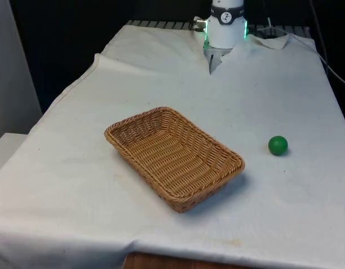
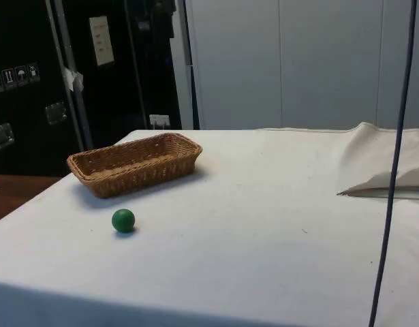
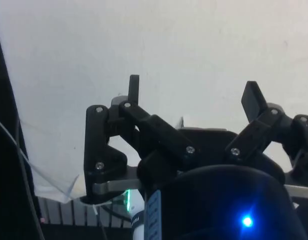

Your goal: Pick up the ball and place it into the basket.

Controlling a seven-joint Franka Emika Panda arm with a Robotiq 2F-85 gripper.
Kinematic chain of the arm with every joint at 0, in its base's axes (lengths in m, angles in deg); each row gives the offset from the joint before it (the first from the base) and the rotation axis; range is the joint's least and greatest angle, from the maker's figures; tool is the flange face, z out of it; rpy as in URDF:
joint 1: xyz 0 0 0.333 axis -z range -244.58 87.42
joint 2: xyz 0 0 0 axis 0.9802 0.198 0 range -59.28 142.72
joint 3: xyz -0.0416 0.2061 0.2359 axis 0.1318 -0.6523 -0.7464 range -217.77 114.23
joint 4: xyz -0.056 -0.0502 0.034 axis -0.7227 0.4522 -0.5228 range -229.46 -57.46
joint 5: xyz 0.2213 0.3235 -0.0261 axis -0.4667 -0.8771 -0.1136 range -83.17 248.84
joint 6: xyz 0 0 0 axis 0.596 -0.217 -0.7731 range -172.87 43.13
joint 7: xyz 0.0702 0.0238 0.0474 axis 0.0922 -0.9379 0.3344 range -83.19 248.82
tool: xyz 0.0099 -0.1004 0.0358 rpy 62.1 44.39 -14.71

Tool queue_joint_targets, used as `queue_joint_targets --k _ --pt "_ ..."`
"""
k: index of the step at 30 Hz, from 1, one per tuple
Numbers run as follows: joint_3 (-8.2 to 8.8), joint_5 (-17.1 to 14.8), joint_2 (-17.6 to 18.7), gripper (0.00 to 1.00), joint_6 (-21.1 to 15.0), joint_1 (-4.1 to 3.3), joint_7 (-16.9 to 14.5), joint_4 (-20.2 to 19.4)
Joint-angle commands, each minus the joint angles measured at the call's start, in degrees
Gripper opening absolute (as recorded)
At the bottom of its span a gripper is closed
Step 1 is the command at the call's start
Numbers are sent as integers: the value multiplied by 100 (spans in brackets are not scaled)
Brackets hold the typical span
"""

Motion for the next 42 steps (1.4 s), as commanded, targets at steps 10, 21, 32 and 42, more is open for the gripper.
queue_joint_targets --k 10,21,32,42 --pt "-258 -132 527 100 -401 -17 189 286" --pt "-510 -344 1003 100 -779 -23 321 435" --pt "-814 -424 1404 100 -1243 -34 510 413" --pt "-1054 -407 1788 100 -1587 -29 693 395"
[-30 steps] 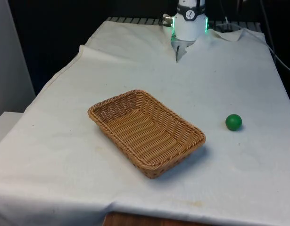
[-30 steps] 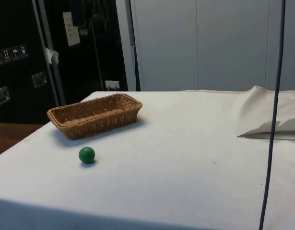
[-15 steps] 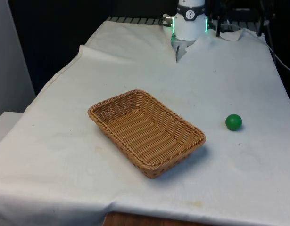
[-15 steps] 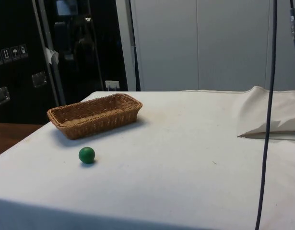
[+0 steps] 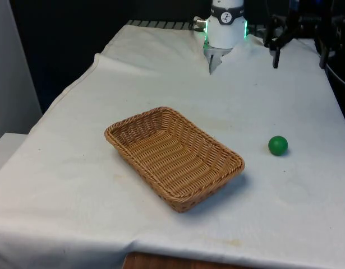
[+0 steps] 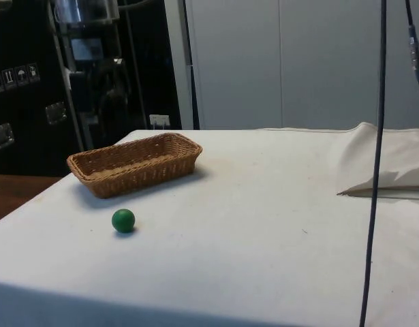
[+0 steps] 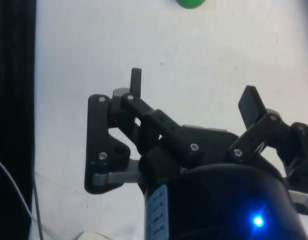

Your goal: Pick up the ball and place it into the basket.

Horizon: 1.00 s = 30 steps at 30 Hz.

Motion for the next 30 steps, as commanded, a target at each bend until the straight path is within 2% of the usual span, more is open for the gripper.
queue_joint_targets --k 1,7,10,11,12,15,19,20,21,24,28,29,30 --pt "0 0 0 100 0 0 0 0" --pt "-57 -40 321 100 -292 11 23 34" --pt "-52 -46 476 100 -435 40 -11 40" --pt "-34 0 430 100 -407 11 23 17" --pt "-52 -52 521 100 -476 52 -23 46" --pt "-46 -57 688 100 -630 80 -40 63" --pt "-57 -69 865 100 -779 103 -52 109" --pt "-23 0 808 100 -751 69 -6 63" --pt "-63 -74 917 100 -808 109 -57 126" --pt "-69 -103 1106 100 -922 126 -63 206" --pt "-69 -149 1289 100 -1026 138 -86 281" --pt "-23 -86 1261 100 -991 92 -34 264" --pt "-69 -160 1329 100 -1043 138 -92 298"
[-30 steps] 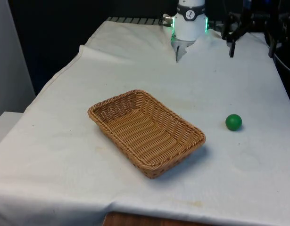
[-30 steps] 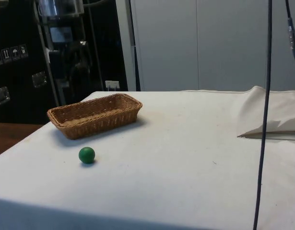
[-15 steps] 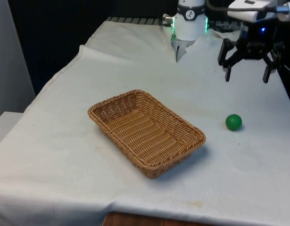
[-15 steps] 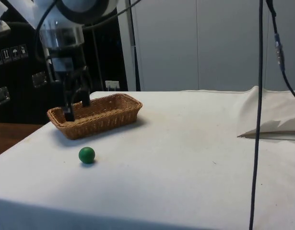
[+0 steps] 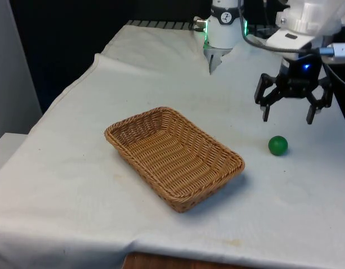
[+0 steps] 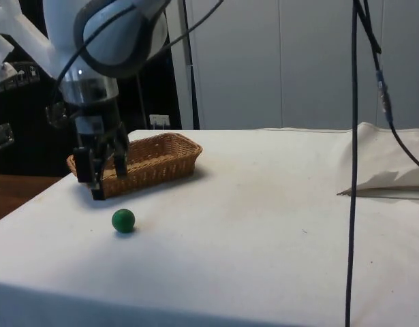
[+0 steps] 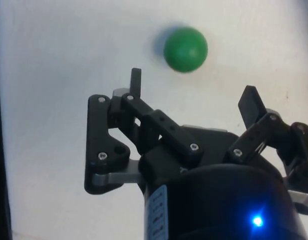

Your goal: Pick up the ball and place it into the basket.

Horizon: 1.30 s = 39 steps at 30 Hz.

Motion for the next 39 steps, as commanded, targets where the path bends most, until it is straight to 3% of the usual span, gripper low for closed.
queue_joint_targets --k 1,7,8,9,10,16,30,35,36,39 --pt "-46 -69 69 100 -69 40 -57 17" --pt "-52 -69 264 100 -269 63 -103 -23" --pt "0 -6 235 100 -178 11 -29 0" --pt "-52 -74 298 100 -304 63 -120 -29" --pt "-57 -74 321 100 -338 69 -132 -40" --pt "-52 -52 550 100 -647 52 -166 -57" --pt "-11 -17 573 100 -659 23 -132 -52" --pt "-6 -11 579 52 -653 23 -126 -52" --pt "-11 -11 579 52 -653 23 -126 -52" --pt "-11 -11 579 19 -653 23 -126 -52"
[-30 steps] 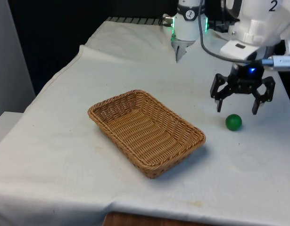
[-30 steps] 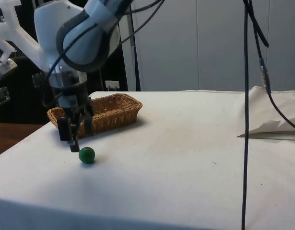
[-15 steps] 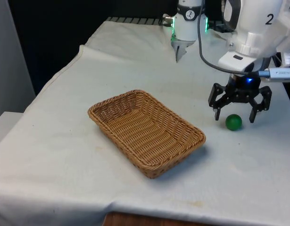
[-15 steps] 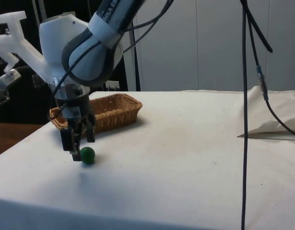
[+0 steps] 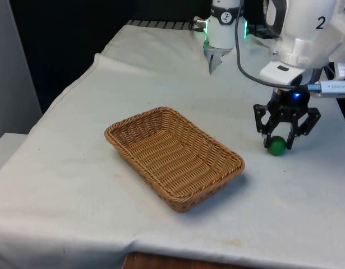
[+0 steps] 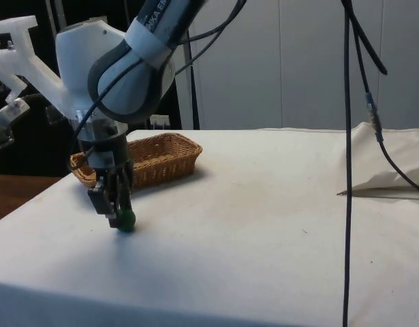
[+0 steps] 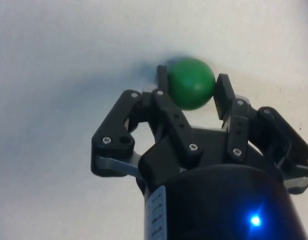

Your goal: Pick up the ball and place it into the basket.

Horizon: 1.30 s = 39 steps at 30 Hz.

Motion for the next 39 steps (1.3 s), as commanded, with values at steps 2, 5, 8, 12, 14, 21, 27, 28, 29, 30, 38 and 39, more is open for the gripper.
queue_joint_targets --k 2,5,8,12,14,21,27,28,29,30,38,39 --pt "-6 0 0 0 0 0 0 6" --pt "0 0 0 0 0 0 0 6" --pt "0 0 0 0 0 0 0 6" --pt "23 23 -143 0 80 -34 34 -34" --pt "29 34 -229 0 138 -46 52 -57" --pt "34 74 -579 0 350 -69 69 -195" --pt "34 97 -842 0 527 -80 74 -264" --pt "34 97 -842 0 527 -80 74 -264" --pt "34 103 -882 0 561 -86 80 -275" --pt "34 103 -928 0 590 -86 80 -286" --pt "29 149 -1295 0 888 -97 86 -338" --pt "29 155 -1324 0 917 -97 86 -344"
